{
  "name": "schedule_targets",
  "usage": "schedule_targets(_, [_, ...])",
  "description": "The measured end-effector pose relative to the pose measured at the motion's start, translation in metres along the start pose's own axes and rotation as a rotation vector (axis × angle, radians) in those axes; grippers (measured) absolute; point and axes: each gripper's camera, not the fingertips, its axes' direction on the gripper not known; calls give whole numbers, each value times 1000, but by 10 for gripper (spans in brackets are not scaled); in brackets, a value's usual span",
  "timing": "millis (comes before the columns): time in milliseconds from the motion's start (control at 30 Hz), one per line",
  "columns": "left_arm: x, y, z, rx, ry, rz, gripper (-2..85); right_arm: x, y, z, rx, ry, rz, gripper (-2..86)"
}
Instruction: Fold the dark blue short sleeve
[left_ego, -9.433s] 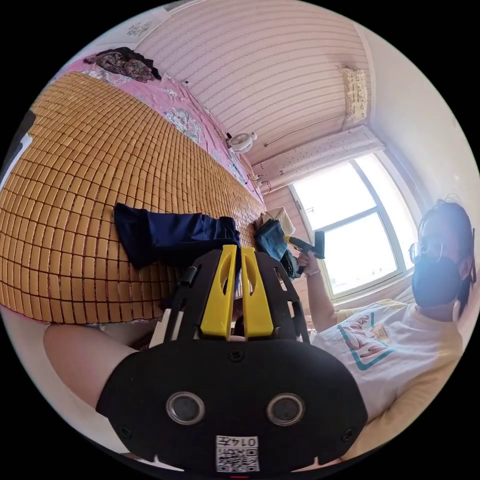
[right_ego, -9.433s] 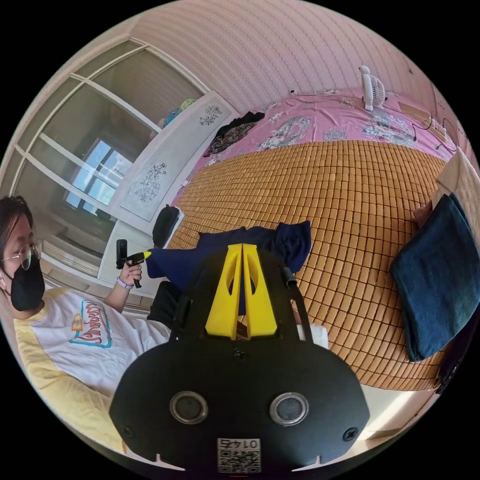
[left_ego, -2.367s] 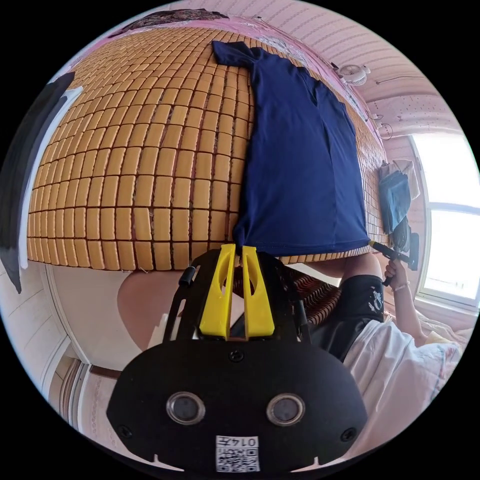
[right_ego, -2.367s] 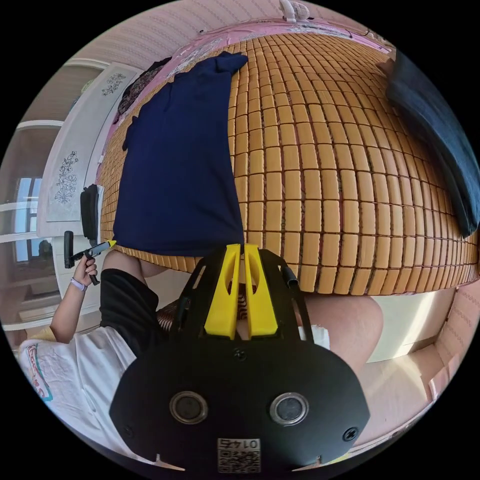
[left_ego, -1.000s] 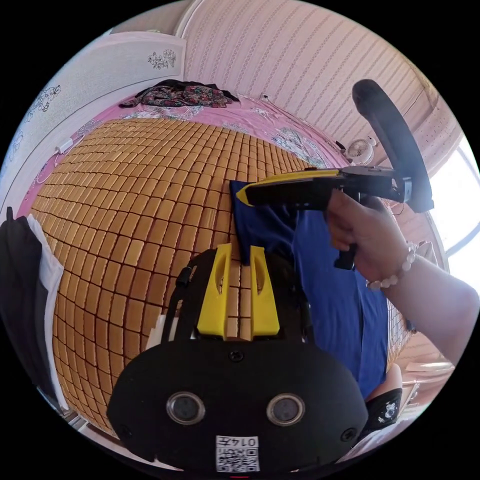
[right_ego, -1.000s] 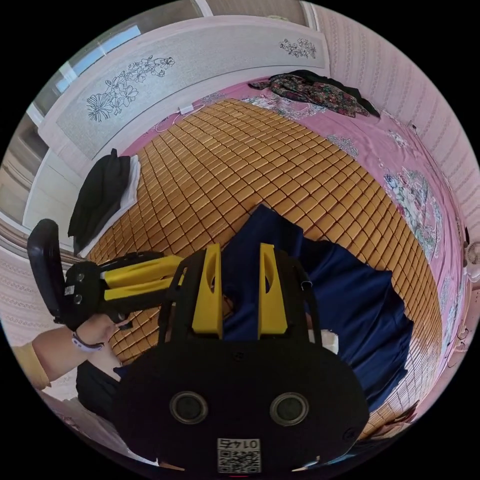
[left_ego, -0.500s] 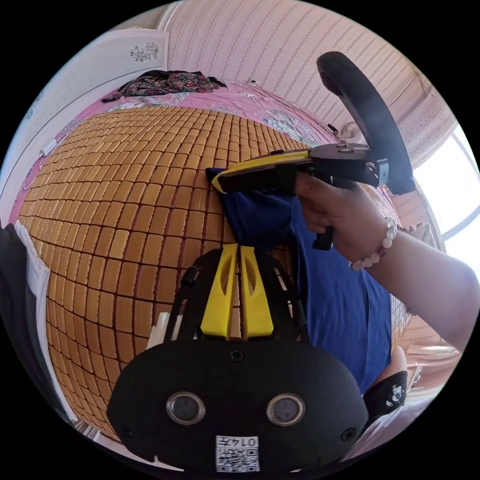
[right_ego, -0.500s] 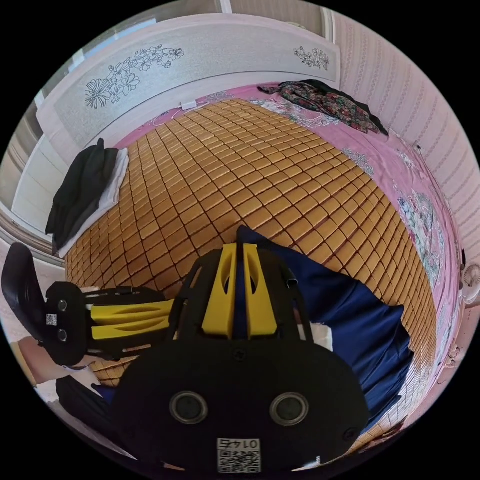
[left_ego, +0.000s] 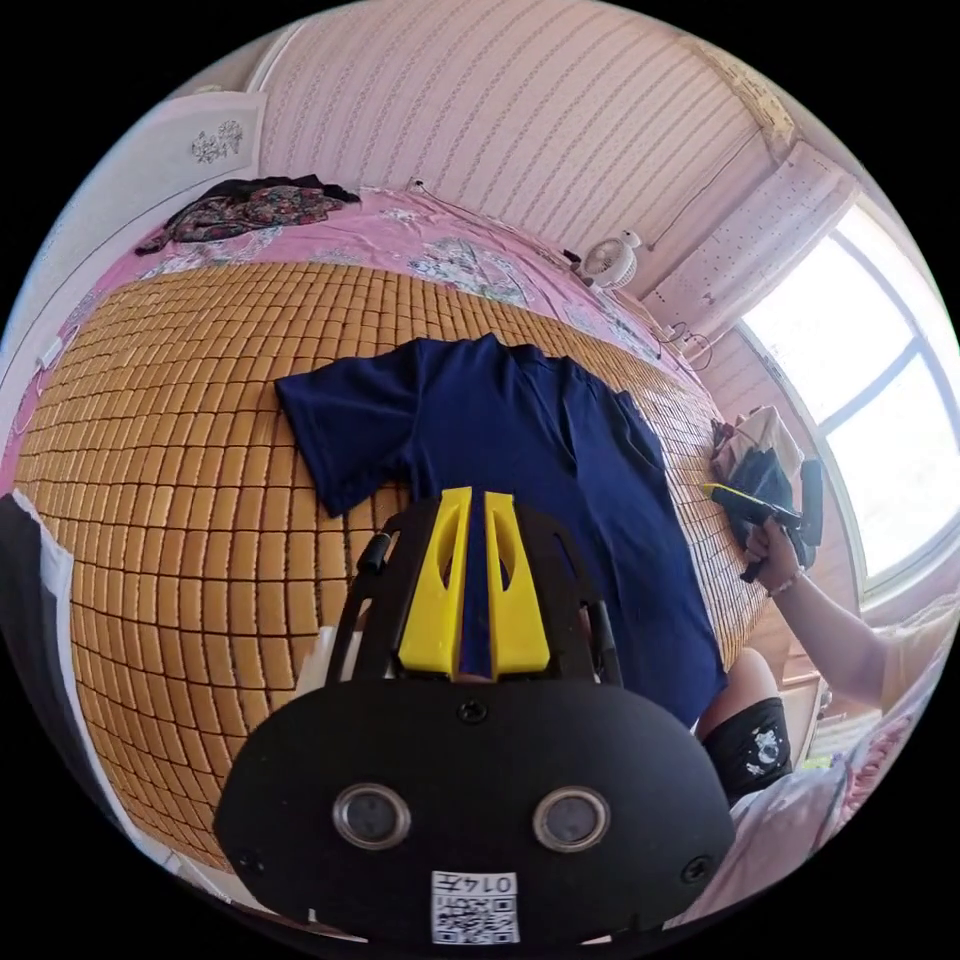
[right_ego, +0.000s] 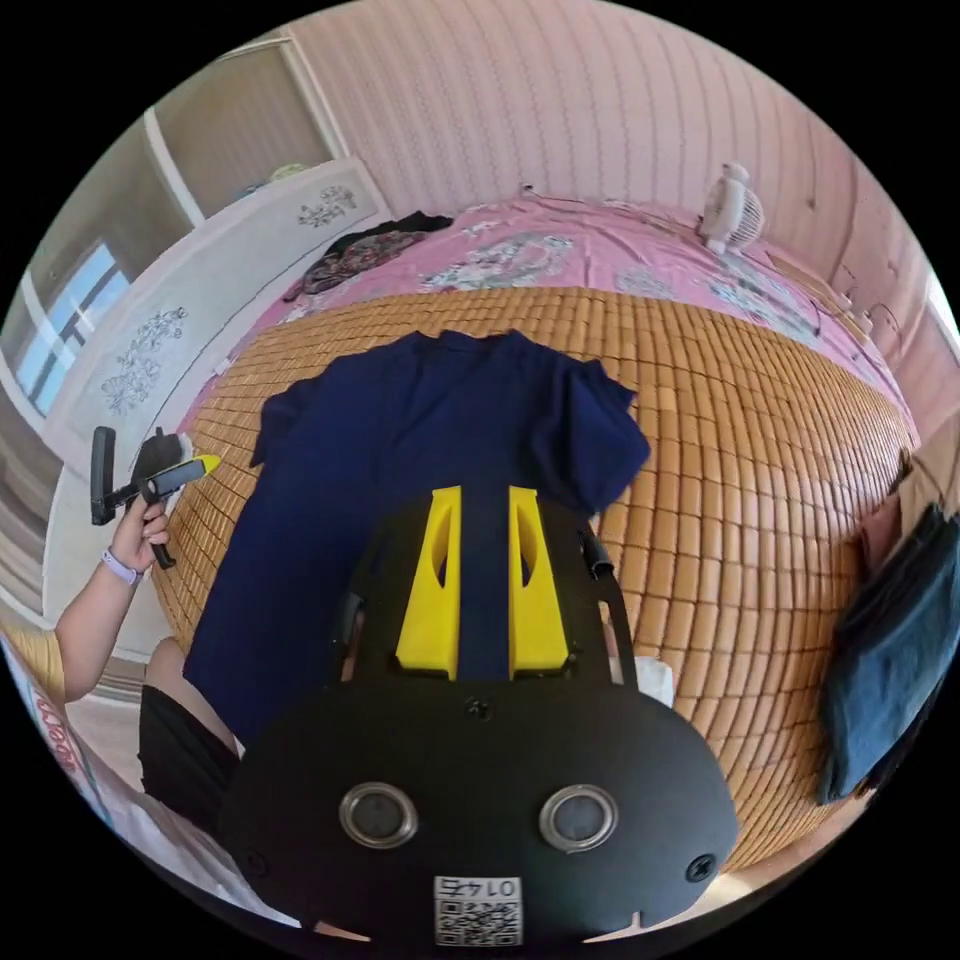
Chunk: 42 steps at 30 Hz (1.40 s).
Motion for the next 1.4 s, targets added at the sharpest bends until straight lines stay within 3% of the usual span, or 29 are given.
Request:
schedule_targets(133, [56, -32, 55, -138, 62, 59, 35, 64, 13, -25, -8, -3, 138, 79])
schedule_targets(367, [114, -57, 120, -316, -81, 138, 41, 84, -30, -4, -73, -32, 105, 93])
schedule_targets(567, [130, -71, 128, -325, -53, 141, 30, 104, -59, 20, -62, -136, 193, 88])
schedule_targets(667, [142, -78, 131, -329, -63, 156, 30, 118, -52, 17, -46, -131, 222, 31])
schedule_targets(867, [171, -92, 132, -302, -73, 179, 47, 143, 11, -41, 183, -150, 298, 6])
schedule_targets(1000, [191, -101, 136, -285, -76, 191, 47, 154, 10, -21, 64, -204, 247, 38])
schedule_targets(1133, [210, -99, 156, -339, -157, 242, 31, 159, -12, -6, 70, -229, 295, 104])
schedule_targets(1267, [226, -102, 162, -344, -176, 288, 11, 158, -27, 13, -17, -175, 283, 46])
schedule_targets(1400, [232, -103, 165, -338, -160, 293, 8, 147, 0, -40, 178, -45, 251, 13])
